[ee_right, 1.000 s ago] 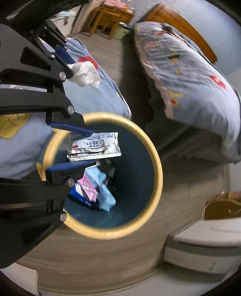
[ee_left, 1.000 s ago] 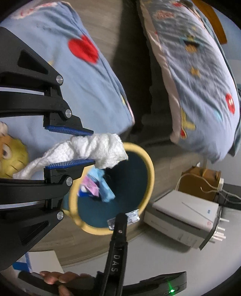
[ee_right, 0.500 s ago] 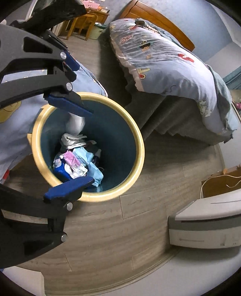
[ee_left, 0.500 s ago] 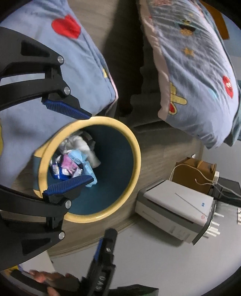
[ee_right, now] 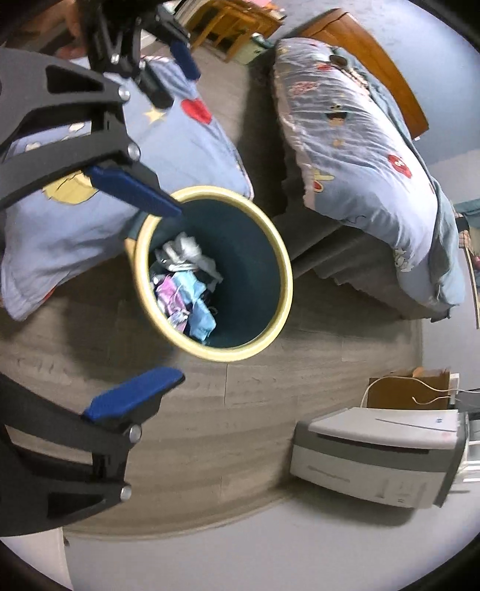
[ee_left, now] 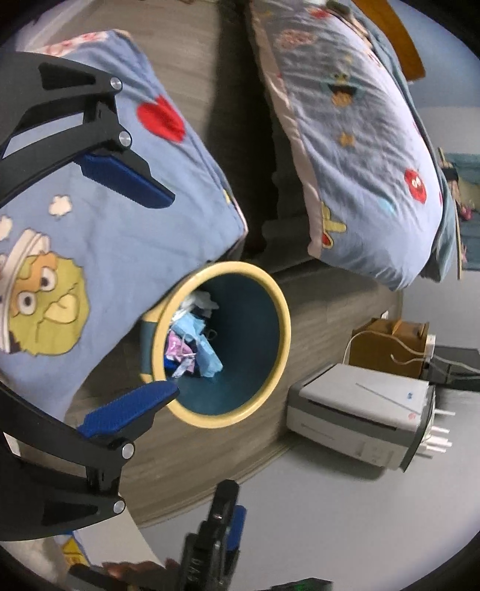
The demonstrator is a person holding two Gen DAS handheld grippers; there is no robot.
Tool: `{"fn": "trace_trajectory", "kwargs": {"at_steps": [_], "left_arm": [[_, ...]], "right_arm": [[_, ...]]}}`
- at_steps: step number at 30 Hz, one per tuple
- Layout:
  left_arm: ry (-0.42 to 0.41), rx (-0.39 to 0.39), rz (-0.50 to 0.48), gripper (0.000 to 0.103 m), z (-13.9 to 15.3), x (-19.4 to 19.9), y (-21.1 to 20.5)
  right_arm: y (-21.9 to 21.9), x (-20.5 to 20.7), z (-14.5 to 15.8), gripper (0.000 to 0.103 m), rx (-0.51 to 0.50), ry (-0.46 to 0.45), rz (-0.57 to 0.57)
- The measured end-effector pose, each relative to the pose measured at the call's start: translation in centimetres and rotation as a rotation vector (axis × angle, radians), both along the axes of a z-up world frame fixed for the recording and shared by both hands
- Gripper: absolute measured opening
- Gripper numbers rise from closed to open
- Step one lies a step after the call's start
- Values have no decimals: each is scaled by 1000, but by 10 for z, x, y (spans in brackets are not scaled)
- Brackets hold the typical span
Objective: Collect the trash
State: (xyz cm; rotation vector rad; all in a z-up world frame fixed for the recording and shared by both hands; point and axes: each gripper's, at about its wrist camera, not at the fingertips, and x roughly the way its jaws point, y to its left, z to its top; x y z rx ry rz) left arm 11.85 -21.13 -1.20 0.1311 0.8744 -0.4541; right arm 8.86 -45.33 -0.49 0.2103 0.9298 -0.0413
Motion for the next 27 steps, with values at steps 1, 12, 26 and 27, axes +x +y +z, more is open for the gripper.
{"fn": "trace_trajectory", "kwargs": {"at_steps": [1, 12, 26, 27], "left_arm": [[0, -2, 2, 96, 1, -3, 1], [-34, 53, -17, 96, -7, -1, -4], [-46, 48, -24, 96, -5, -1, -5], [-46, 48, -24, 96, -5, -1, -6]], "right_arm": [[1, -1, 0, 89, -2, 2, 0], [22, 15, 3, 92, -35, -23, 49], [21, 17, 0, 92, -45, -12, 30], [21, 17, 1, 92, -46, -12, 31]]}}
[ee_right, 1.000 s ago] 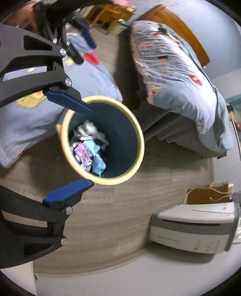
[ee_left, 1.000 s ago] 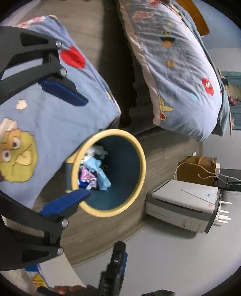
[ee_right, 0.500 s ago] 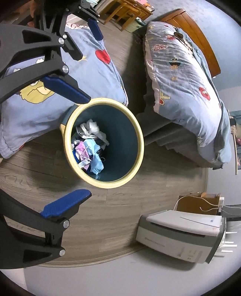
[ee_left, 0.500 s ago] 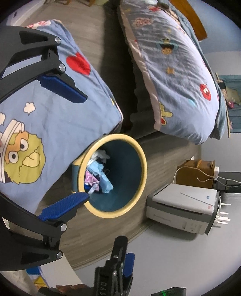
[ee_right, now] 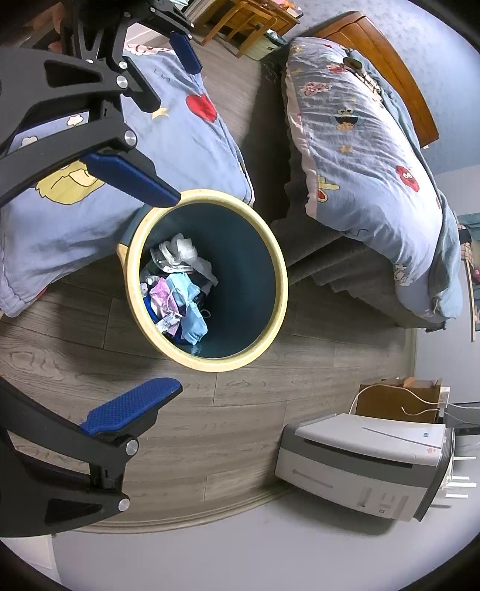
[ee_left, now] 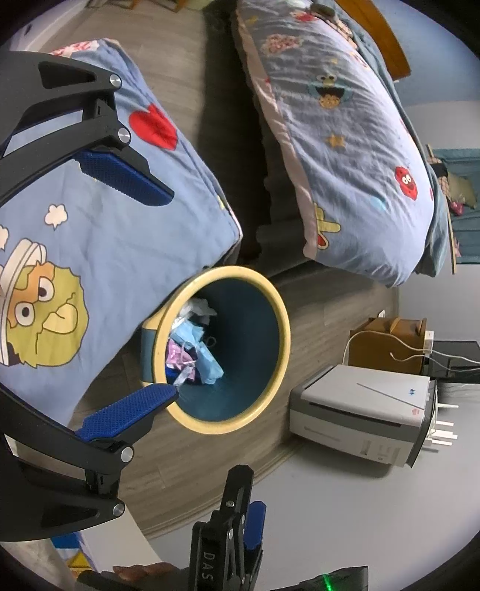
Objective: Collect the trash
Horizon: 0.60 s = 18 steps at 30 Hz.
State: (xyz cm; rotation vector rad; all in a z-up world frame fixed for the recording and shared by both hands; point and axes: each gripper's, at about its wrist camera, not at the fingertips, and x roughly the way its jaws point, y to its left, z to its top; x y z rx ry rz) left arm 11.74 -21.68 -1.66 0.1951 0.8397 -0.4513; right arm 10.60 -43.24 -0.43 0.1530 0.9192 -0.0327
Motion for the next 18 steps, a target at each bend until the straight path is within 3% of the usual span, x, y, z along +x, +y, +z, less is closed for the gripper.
{"fn": "trace_trajectory", "kwargs": {"at_steps": [18], "left_arm": [[0, 2, 0, 96, -1, -1, -3]], "right_arm": [[0, 1, 1, 92, -7, 7, 3]]}}
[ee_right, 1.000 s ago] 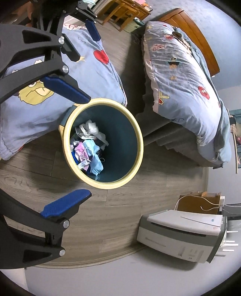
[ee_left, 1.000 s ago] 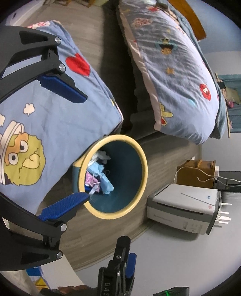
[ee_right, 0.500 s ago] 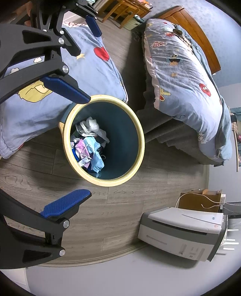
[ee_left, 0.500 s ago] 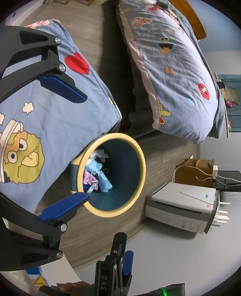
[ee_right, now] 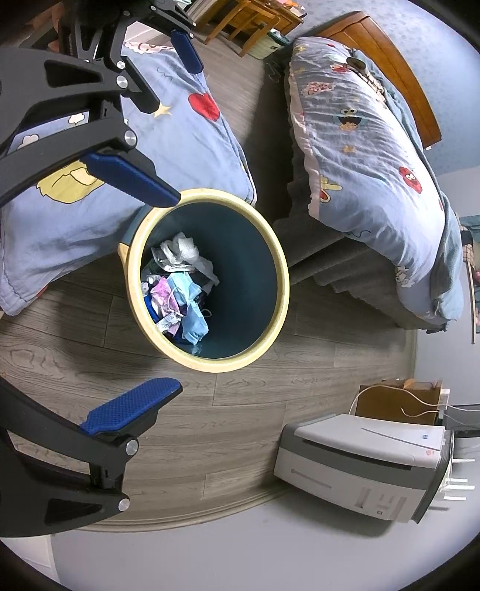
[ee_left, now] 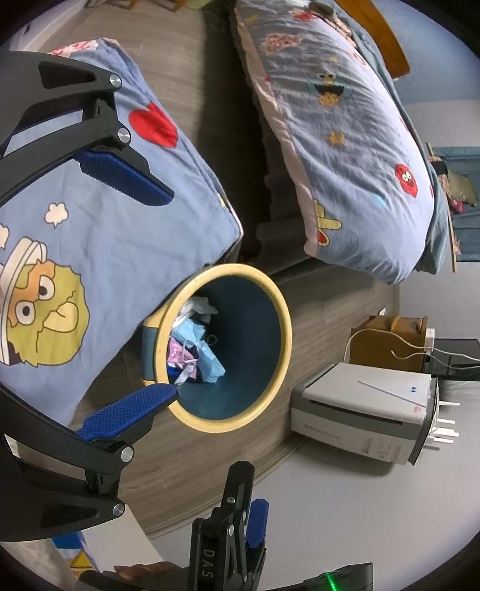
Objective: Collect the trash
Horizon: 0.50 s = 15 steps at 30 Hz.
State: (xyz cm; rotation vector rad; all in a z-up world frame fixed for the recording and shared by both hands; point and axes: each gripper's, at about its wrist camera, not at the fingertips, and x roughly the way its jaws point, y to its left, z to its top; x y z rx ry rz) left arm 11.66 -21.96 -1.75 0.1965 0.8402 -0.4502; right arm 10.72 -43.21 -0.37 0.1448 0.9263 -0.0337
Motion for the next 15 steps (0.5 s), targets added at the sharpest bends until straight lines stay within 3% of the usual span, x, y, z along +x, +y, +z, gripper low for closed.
{"fn": "trace_trajectory", "kwargs": {"at_steps": [15], "left_arm": [[1, 0, -3, 96, 0, 0, 0]], "right_arm": [[0, 3, 0, 92, -5, 9, 2]]}}
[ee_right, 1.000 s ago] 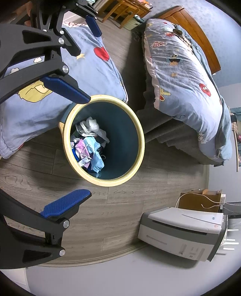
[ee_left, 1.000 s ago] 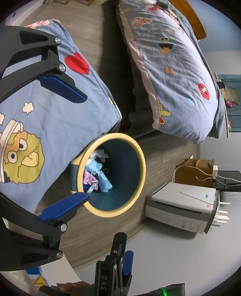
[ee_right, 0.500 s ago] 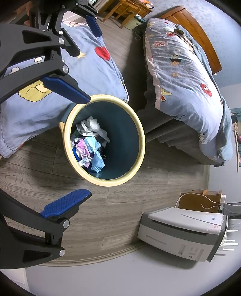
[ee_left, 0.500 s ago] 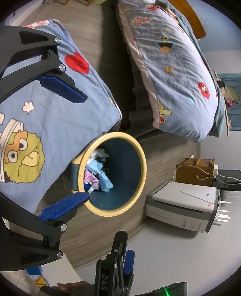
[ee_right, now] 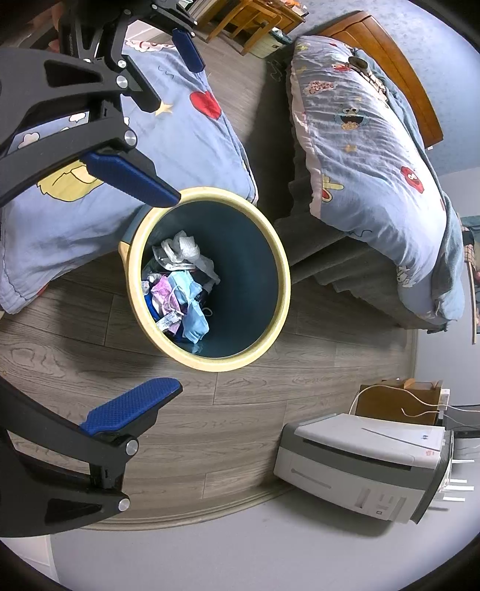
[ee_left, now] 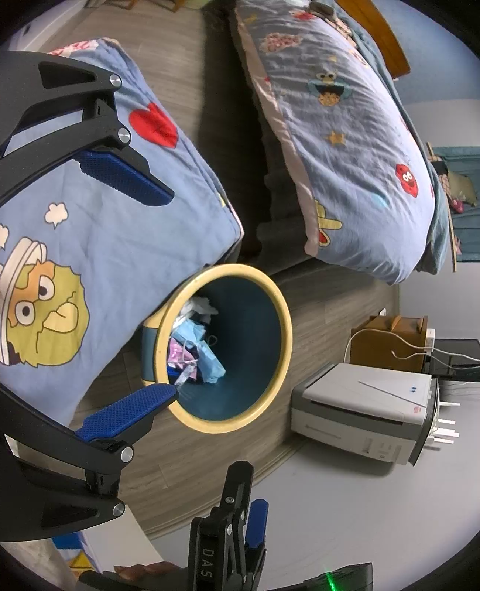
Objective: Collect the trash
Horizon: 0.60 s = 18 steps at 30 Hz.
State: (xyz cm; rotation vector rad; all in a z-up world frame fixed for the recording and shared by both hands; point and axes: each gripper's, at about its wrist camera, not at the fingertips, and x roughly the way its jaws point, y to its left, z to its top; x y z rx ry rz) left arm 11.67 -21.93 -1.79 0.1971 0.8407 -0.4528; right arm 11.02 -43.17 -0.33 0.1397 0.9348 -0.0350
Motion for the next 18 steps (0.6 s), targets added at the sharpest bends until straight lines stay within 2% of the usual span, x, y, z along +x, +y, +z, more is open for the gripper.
{"fn": "trace_trajectory", "kwargs": {"at_steps": [18], "left_arm": [[-1, 4, -2, 96, -2, -2, -4]], "right_arm": [[0, 3, 0, 92, -3, 7, 1]]}}
